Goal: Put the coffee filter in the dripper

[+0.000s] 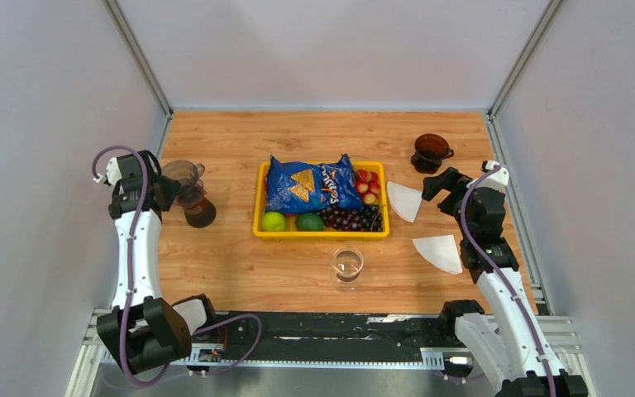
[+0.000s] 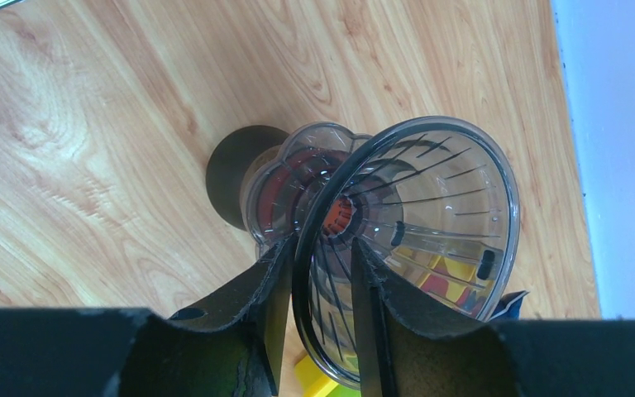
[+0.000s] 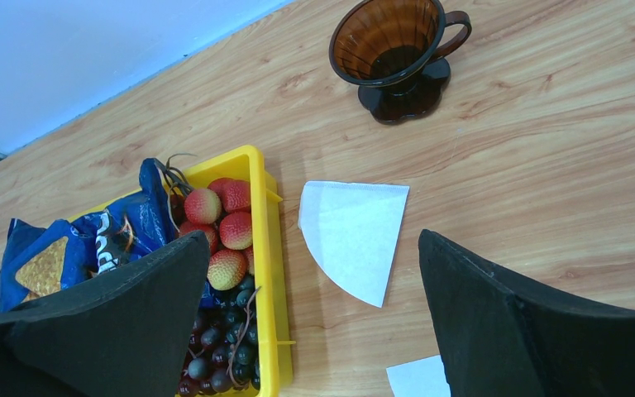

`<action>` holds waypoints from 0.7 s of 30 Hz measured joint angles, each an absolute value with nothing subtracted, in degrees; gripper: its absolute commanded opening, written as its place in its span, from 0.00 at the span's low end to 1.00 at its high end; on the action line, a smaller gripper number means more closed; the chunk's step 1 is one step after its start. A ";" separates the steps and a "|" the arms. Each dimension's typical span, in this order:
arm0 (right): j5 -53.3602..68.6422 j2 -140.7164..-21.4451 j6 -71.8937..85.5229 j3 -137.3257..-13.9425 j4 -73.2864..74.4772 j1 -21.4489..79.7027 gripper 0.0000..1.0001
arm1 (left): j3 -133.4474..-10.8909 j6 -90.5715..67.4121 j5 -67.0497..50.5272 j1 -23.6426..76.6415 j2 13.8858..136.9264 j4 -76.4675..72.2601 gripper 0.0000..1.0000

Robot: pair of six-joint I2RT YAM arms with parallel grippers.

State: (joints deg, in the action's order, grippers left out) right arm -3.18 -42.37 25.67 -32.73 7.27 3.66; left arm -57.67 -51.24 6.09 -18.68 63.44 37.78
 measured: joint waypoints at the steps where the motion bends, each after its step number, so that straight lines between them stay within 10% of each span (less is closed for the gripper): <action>1: -3.18 -42.37 25.67 -32.73 7.27 3.66 1.00 | -57.67 -51.22 6.09 -18.68 63.44 37.78 0.41; 21: -3.14 -42.39 25.69 -32.73 7.27 3.66 1.00 | -56.38 -50.81 2.04 -18.76 65.17 34.68 0.46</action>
State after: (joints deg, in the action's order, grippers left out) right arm -3.14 -42.39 25.69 -32.73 7.27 3.66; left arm -56.38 -50.81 2.04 -18.76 65.17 34.68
